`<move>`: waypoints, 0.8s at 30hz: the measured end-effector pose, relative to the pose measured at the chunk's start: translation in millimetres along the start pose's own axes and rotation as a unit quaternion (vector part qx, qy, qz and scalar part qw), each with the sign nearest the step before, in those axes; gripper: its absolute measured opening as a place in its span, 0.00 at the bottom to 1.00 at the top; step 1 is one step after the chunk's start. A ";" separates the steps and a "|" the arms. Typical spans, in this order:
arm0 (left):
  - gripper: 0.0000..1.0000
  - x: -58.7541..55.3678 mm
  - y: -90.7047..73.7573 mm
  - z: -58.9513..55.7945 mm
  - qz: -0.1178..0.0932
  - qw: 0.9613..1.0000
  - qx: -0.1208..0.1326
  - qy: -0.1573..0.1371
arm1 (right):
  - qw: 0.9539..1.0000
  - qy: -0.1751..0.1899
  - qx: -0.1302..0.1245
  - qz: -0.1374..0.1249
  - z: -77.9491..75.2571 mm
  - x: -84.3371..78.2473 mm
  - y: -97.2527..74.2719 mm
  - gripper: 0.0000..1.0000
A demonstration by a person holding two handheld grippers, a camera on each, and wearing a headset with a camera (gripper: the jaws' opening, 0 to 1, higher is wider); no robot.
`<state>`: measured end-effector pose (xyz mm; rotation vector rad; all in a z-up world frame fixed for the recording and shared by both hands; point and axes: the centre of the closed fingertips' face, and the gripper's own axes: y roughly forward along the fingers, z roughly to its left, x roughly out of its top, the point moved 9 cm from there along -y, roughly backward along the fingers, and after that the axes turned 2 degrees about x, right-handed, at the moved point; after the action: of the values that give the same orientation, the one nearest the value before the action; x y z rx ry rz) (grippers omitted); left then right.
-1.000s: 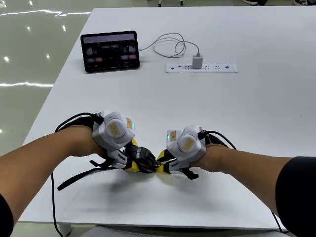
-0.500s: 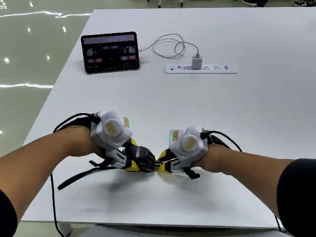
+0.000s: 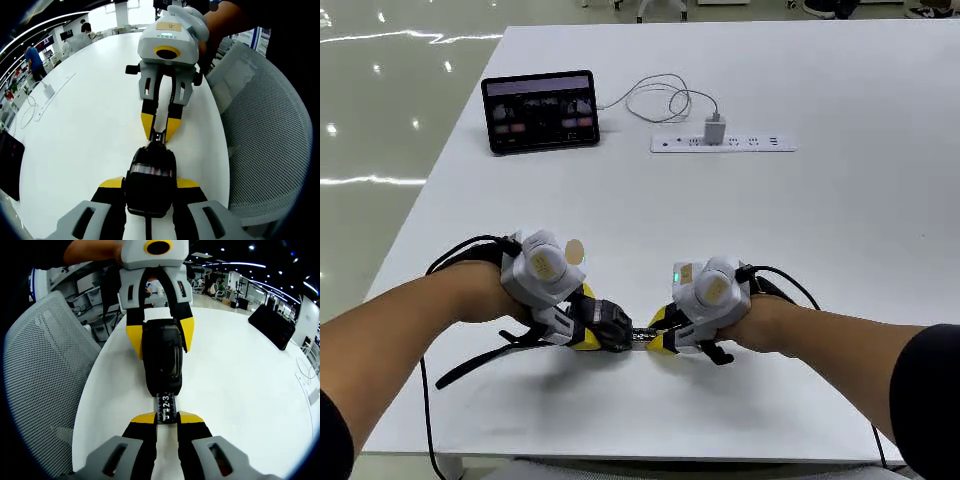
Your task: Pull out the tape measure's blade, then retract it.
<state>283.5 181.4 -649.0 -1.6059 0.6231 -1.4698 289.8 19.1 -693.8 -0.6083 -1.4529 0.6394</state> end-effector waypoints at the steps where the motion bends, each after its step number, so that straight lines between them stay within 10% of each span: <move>1: 0.32 -0.1 -0.1 -0.2 0.000 1.000 0.000 0.000 | 1.000 0.000 0.000 0.000 0.0 -0.4 -0.3 0.10; 24: 0.32 0.0 -0.3 -1.4 -0.002 1.000 0.003 0.002 | 1.000 0.015 -0.003 0.005 -1.3 -21.3 -23.7 0.10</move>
<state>282.1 181.3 -648.9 -1.6014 0.6173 -1.4777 291.4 -12.6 -691.7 -0.6265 -1.4250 0.6312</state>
